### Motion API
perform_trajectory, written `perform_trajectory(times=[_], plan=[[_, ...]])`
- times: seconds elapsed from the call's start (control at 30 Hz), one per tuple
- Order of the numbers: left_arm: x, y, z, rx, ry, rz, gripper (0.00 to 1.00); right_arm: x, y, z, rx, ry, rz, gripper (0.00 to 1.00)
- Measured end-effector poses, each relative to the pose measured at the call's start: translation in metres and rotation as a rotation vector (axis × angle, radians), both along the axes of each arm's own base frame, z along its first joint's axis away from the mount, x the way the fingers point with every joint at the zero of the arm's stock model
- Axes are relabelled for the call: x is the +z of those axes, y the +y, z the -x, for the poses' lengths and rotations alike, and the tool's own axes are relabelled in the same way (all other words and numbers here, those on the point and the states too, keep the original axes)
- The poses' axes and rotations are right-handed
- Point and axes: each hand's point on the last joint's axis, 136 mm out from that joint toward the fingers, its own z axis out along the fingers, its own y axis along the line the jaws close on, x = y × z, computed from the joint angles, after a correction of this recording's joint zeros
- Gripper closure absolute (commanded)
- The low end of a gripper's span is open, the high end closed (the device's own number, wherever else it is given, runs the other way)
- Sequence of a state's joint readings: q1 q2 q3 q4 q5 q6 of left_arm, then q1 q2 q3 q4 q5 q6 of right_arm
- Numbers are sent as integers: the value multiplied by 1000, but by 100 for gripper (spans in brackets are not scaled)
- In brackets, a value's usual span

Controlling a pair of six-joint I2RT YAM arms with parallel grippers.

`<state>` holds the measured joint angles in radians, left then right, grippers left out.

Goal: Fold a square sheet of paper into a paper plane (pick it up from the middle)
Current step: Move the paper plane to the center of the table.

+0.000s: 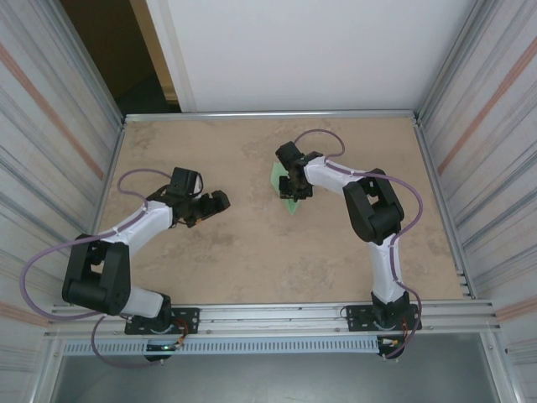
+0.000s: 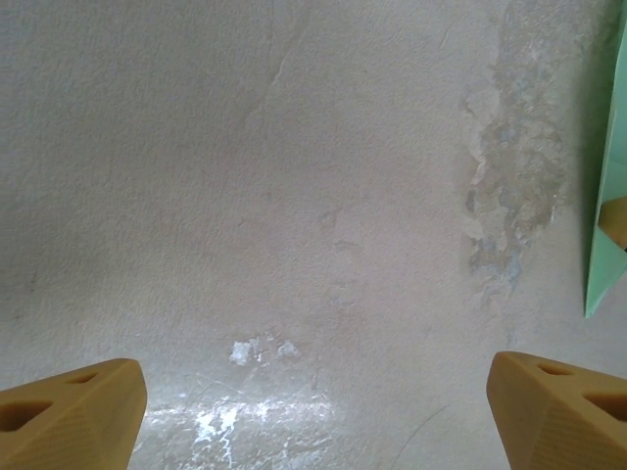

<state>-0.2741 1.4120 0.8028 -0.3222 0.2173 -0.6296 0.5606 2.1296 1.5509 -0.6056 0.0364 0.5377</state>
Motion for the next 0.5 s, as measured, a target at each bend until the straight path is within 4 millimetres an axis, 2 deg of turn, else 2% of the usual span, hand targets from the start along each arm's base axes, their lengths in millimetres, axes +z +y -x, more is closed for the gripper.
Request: perform_trajectory(times=[0.3, 0.5], plan=[[9, 11, 2, 17, -31, -52, 1, -1, -1, -5, -4, -18, 59, 65], [8, 14, 4, 17, -26, -71, 1, 0, -2, -5, -5, -18, 68, 67]])
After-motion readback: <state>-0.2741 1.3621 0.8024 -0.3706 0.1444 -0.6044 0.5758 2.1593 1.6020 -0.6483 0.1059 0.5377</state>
